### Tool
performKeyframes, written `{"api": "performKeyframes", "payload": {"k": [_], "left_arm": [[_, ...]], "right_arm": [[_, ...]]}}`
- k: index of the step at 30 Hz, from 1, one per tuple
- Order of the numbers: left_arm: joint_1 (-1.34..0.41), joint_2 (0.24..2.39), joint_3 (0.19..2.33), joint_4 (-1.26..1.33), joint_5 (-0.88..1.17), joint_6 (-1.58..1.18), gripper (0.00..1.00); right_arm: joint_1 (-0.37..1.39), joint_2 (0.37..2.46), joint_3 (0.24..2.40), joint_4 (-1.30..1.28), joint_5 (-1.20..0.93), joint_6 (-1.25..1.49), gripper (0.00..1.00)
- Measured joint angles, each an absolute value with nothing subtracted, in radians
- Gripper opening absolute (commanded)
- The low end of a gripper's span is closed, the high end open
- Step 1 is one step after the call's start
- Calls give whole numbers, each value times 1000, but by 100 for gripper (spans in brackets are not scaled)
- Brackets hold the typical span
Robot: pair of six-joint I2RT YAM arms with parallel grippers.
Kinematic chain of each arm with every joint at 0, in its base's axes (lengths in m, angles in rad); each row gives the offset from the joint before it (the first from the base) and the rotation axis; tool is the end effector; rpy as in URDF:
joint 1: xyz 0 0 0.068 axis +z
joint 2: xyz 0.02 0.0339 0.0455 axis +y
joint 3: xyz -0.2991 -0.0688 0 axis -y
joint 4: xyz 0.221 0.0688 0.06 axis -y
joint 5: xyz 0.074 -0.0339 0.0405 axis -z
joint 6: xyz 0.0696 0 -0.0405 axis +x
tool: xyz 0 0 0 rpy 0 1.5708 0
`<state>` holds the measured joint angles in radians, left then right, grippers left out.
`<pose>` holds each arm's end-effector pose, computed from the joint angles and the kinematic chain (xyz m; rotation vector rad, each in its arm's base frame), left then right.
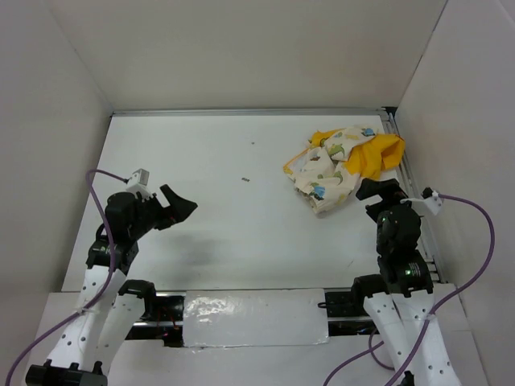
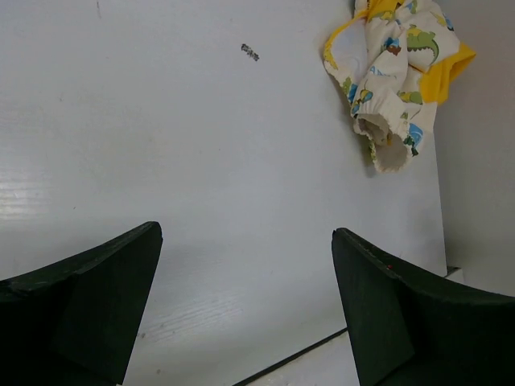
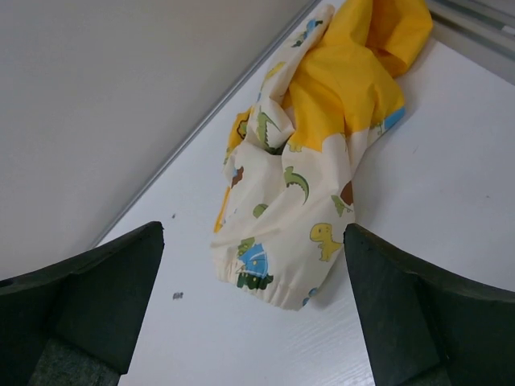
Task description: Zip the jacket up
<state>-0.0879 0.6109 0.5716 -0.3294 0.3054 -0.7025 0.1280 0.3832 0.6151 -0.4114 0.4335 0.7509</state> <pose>0.1268 -0.0322 0.2857 -0.4038 1.9699 -0.8119 0.0819 -0.0189 0.3100 0.8243 1.5334 0.2669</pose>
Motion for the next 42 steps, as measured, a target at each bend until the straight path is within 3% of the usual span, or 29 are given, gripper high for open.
{"api": "performKeyframes", "payload": {"k": [9, 13, 19, 25, 31, 34, 35, 38, 42], "left_arm": [[-88, 606, 566, -319, 326, -683, 99], [-88, 604, 565, -319, 334, -680, 99], [-88, 604, 565, -320, 339, -679, 99], [-89, 603, 564, -322, 339, -678, 99], [-89, 592, 554, -323, 338, -677, 99], [-89, 591, 553, -322, 338, -669, 99], [-89, 592, 553, -322, 338, -663, 99], [-89, 592, 553, -322, 337, -659, 99], [-89, 595, 553, -321, 339, -658, 99]], "right_arm": [[134, 465, 613, -408, 385, 753, 100], [140, 634, 633, -408, 342, 731, 100], [115, 1062, 888, -481, 373, 712, 100], [-12, 1603, 1292, -531, 377, 682, 100], [-90, 2004, 1585, -576, 292, 661, 97], [-99, 2137, 1712, -620, 226, 624, 56], [-97, 2170, 1751, -628, 189, 609, 29], [-80, 2192, 1789, -628, 86, 561, 0], [2, 2121, 1795, -629, -22, 487, 0]]}}
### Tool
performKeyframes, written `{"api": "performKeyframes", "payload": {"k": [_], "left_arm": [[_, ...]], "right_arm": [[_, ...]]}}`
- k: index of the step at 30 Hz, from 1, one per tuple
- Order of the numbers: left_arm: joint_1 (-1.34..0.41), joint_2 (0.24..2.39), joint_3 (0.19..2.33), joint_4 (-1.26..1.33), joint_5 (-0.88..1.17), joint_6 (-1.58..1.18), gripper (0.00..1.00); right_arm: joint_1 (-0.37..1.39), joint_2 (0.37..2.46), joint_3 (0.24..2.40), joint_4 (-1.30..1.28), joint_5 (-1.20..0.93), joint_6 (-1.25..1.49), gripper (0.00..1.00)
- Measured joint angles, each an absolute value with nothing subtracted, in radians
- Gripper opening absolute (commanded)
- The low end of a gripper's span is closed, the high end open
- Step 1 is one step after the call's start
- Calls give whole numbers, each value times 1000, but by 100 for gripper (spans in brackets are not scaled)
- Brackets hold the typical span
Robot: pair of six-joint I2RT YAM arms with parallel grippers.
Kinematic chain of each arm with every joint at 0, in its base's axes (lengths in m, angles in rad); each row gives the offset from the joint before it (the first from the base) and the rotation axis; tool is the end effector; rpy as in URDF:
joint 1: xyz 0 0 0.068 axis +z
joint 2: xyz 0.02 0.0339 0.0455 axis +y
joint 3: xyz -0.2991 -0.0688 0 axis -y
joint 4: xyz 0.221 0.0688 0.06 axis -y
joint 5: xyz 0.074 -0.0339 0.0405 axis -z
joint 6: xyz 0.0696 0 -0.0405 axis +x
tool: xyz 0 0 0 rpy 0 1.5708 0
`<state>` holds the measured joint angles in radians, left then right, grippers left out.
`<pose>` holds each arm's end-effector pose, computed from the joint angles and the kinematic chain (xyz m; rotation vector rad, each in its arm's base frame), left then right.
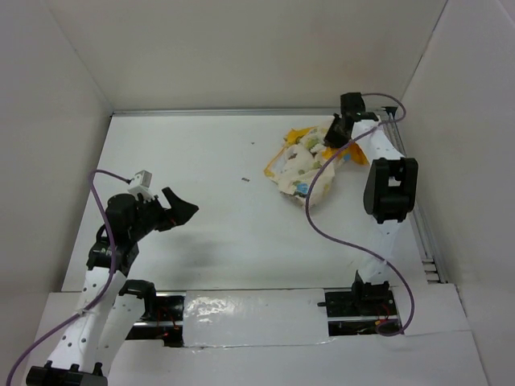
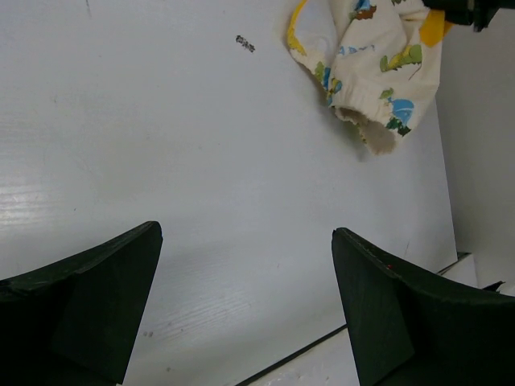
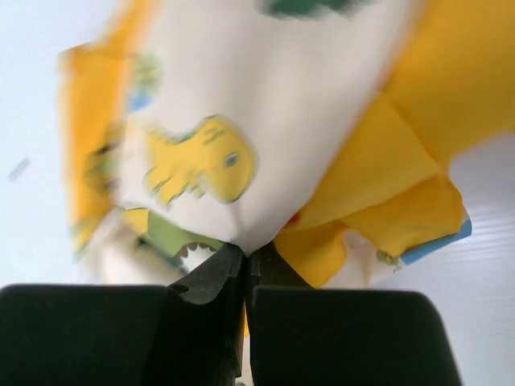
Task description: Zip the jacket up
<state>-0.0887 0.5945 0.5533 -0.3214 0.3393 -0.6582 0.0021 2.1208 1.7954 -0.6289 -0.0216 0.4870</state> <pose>0.1235 -0.0342 0.2823 -0.3328 1.9733 -0.8174 0.4879 0.0025 0.2375 0.6012 2.4674 0.2224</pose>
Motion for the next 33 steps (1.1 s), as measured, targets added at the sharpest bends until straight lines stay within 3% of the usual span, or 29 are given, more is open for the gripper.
{"api": "performKeyframes", "payload": {"k": [6, 10, 12, 13, 16, 17, 24, 29, 33], "left_arm": [[-89, 606, 553, -322, 348, -658, 99], [-89, 605, 553, -322, 360, -659, 99], [-89, 605, 553, -322, 360, -660, 99], [-89, 605, 553, -323, 359, -662, 99], [-89, 607, 553, -331, 340, -667, 99], [-89, 612, 553, -337, 334, -672, 99], [-89, 691, 559, -346, 328, -685, 99], [-89, 847, 607, -326, 373, -678, 99], [-91, 1078, 706, -282, 397, -659, 99]], "right_arm": [[271, 1782, 1771, -603, -246, 337, 1], [311, 1467, 1618, -524, -484, 282, 13], [276, 1362, 1516, -503, -515, 283, 28], [264, 1322, 1462, -490, -498, 294, 41], [248, 1249, 1261, -475, -312, 373, 95], [248, 1250, 1198, -486, -228, 405, 100], [325, 1127, 929, -602, 163, 542, 100], [470, 931, 815, -598, 224, 613, 100], [551, 897, 713, -624, 260, 714, 100]]}}
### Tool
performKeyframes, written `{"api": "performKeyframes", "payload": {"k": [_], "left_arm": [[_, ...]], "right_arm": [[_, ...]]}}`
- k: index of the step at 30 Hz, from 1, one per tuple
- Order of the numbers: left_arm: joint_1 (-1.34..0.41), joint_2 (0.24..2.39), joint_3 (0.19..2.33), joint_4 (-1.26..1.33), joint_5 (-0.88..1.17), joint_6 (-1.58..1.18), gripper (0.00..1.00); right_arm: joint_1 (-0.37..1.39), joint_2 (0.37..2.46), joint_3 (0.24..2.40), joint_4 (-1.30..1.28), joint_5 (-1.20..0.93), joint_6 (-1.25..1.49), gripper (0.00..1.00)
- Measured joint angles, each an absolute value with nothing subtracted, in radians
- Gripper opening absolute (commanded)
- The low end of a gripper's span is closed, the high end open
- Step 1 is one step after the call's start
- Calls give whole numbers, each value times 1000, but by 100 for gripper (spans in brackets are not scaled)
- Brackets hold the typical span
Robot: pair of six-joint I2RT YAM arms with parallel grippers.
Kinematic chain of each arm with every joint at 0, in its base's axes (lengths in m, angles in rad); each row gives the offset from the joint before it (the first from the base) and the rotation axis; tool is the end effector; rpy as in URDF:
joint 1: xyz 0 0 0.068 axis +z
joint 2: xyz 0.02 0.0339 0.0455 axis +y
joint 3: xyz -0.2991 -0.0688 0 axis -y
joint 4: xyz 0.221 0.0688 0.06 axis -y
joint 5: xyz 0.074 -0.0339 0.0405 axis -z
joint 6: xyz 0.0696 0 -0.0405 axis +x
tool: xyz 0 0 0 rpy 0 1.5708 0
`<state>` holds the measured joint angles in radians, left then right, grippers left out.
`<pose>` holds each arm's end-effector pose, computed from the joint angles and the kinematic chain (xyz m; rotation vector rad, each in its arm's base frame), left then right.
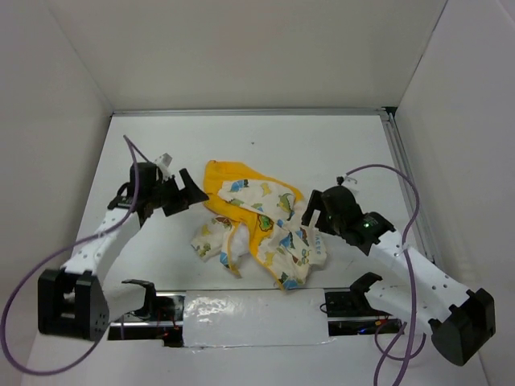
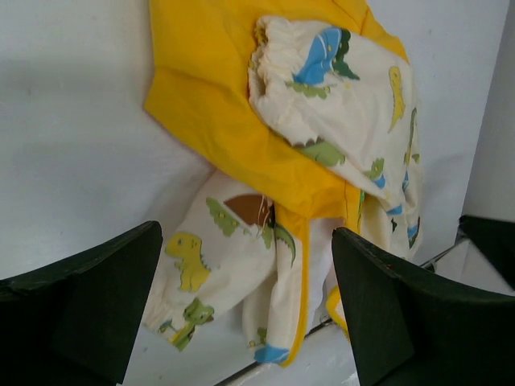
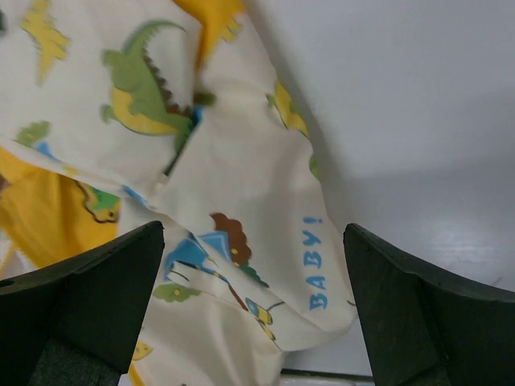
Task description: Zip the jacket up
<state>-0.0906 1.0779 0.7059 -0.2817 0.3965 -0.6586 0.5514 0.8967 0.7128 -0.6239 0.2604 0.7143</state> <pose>0.2126 -0.0463 0.2685 -0.4235 2.2610 -0.8414 0.1450 0.0681 0.2637 0.3159 2.3443 0.3110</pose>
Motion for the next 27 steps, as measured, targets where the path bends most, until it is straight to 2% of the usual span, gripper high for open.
{"api": "performKeyframes", "payload": {"k": [11, 14, 15, 17, 18, 19, 20, 21, 22, 23, 27], "left_arm": [[-174, 1769, 1222, -286, 322, -657, 99], [-200, 1892, 1341, -327, 270, -662, 87], [-206, 1928, 1377, -345, 251, -665, 72], [-217, 1996, 1449, -384, 218, -672, 55], [-221, 2026, 1478, -403, 204, -674, 34], [-223, 2048, 1500, -422, 193, -683, 0], [-223, 2063, 1514, -435, 183, -684, 0], [-223, 2074, 1525, -450, 179, -678, 0], [-223, 2076, 1530, -459, 173, -680, 0], [-223, 2075, 1534, -471, 165, -680, 0], [-224, 2017, 1518, -488, 111, -677, 0]], "right_arm": [[650, 865, 500, -649, 208, 914, 100], [659, 868, 480, -630, 189, 928, 99], [661, 873, 476, -627, 186, 933, 99], [672, 891, 474, -619, 187, 944, 98], [679, 902, 472, -612, 186, 946, 92], [683, 909, 471, -607, 185, 946, 67], [690, 927, 471, -598, 183, 948, 67], [697, 943, 471, -592, 191, 956, 23], [702, 955, 472, -592, 200, 953, 4], [708, 961, 473, -593, 208, 960, 0], [720, 923, 527, -647, 294, 981, 0]]}}
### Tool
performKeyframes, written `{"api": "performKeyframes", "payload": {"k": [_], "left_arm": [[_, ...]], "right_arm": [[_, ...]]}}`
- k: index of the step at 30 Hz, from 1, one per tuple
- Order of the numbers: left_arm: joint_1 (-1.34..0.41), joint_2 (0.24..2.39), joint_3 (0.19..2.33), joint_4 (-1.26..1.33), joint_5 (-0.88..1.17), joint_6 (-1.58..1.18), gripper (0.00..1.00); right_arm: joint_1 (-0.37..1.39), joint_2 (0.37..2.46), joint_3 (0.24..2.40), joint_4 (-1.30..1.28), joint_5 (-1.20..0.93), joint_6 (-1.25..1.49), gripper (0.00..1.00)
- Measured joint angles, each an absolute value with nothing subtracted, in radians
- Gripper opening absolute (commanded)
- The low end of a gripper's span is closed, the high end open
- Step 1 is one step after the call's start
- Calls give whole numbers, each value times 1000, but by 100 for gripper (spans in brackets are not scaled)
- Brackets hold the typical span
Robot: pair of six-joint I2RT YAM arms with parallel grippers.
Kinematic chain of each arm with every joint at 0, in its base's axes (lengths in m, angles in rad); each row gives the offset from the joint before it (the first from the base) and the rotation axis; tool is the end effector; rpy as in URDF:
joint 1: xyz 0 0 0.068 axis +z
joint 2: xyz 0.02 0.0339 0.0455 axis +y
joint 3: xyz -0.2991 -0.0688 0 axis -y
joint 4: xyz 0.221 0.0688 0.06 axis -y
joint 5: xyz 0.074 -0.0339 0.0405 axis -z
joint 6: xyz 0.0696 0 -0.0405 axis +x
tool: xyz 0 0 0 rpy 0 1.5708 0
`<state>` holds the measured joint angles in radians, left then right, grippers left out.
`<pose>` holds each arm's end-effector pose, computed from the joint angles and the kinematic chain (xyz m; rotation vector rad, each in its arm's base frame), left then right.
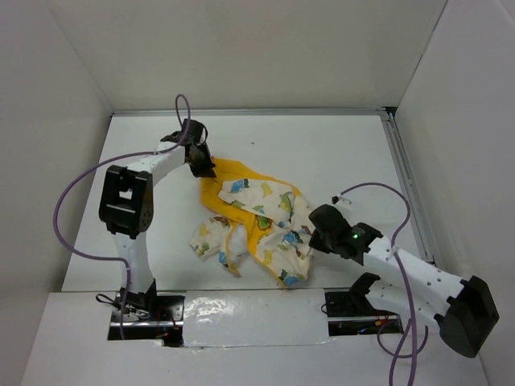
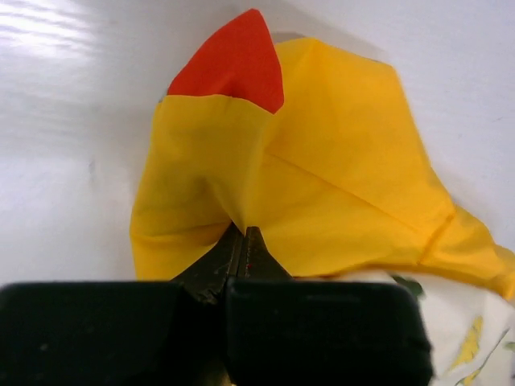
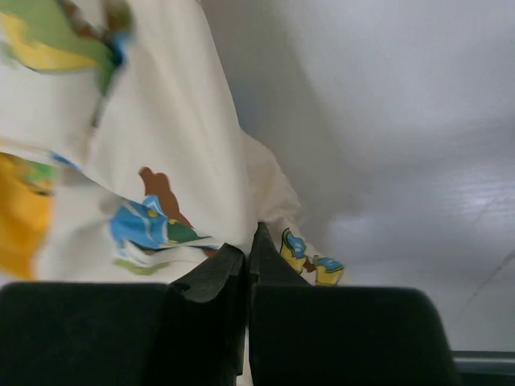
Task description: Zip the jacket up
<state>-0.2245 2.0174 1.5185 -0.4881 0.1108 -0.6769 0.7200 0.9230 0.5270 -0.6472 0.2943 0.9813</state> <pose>0.4378 -0.1079 0.2108 -0.5457 2.5661 -0.4743 0.1166 0.0754 0.2006 0.4360 2.5298 0.2701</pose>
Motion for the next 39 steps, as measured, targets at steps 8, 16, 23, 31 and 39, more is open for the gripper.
{"api": "performKeyframes", "payload": {"k": [8, 16, 23, 31, 39], "left_arm": [[-234, 1323, 1142, -387, -5, -680, 0], [-260, 706, 1061, -418, -19, -716, 0], [-292, 427, 1128, -464, 94, -762, 0], [-292, 553, 1165, -470, 83, -764, 0], [-211, 1134, 1076, -463, -19, -794, 23]], "right_arm": [[726, 641, 764, -674, 478, 947, 0], [745, 446, 949, -715, 554, 873, 0], [748, 400, 1149, -730, 510, 790, 0], [723, 620, 1168, -780, 609, 829, 0], [424, 1153, 1010, -625, 330, 753, 80]]}}
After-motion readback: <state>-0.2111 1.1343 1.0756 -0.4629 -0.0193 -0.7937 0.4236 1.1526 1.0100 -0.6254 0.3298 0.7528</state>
